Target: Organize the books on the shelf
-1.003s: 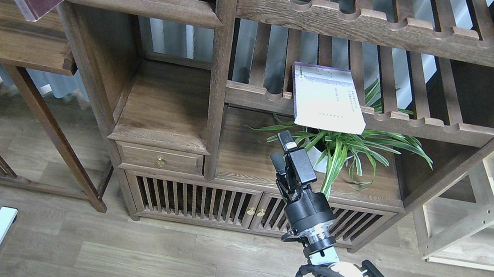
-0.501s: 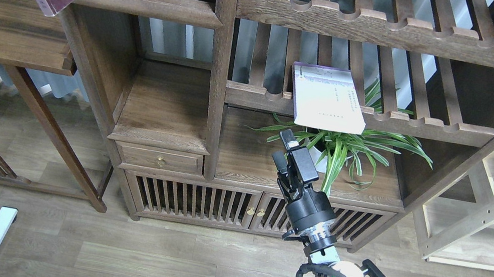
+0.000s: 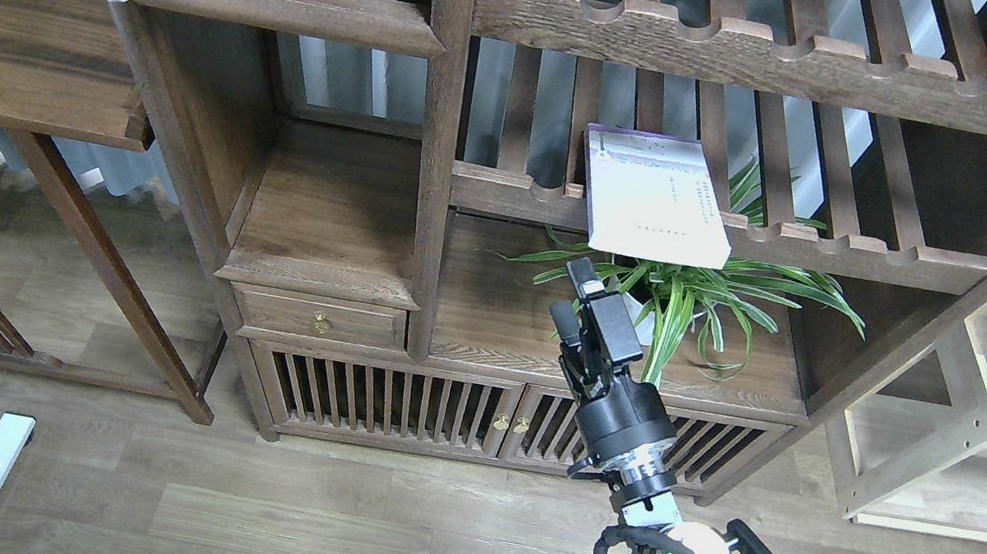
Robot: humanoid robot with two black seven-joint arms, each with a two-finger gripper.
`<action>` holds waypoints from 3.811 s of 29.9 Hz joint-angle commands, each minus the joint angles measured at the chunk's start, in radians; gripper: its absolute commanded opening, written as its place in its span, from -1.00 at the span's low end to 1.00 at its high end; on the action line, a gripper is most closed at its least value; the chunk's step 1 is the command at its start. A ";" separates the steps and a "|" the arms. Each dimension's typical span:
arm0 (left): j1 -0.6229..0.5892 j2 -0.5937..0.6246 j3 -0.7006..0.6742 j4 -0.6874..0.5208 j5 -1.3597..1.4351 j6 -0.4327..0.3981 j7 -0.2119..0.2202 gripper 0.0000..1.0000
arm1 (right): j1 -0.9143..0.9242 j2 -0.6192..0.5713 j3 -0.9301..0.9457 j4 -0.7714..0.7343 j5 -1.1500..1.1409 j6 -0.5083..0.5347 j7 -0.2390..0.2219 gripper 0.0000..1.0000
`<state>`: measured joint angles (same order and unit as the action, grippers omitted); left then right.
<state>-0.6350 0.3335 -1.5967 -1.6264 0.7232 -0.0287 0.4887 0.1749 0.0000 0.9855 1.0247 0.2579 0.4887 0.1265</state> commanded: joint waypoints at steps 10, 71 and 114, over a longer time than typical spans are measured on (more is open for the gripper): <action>-0.161 0.015 0.107 0.149 -0.004 0.056 0.000 -0.91 | -0.005 0.000 0.022 0.002 0.017 0.000 0.001 0.98; -0.511 -0.030 0.356 0.642 -0.080 0.039 0.000 -0.92 | -0.015 0.000 0.082 0.003 0.024 0.000 0.002 0.99; -0.525 -0.073 0.452 0.625 -0.139 0.055 0.000 0.23 | -0.041 0.000 0.085 0.003 0.044 0.000 0.001 0.99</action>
<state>-1.1590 0.2652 -1.1404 -0.9942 0.5844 0.0261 0.4887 0.1334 0.0000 1.0708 1.0278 0.3022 0.4887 0.1273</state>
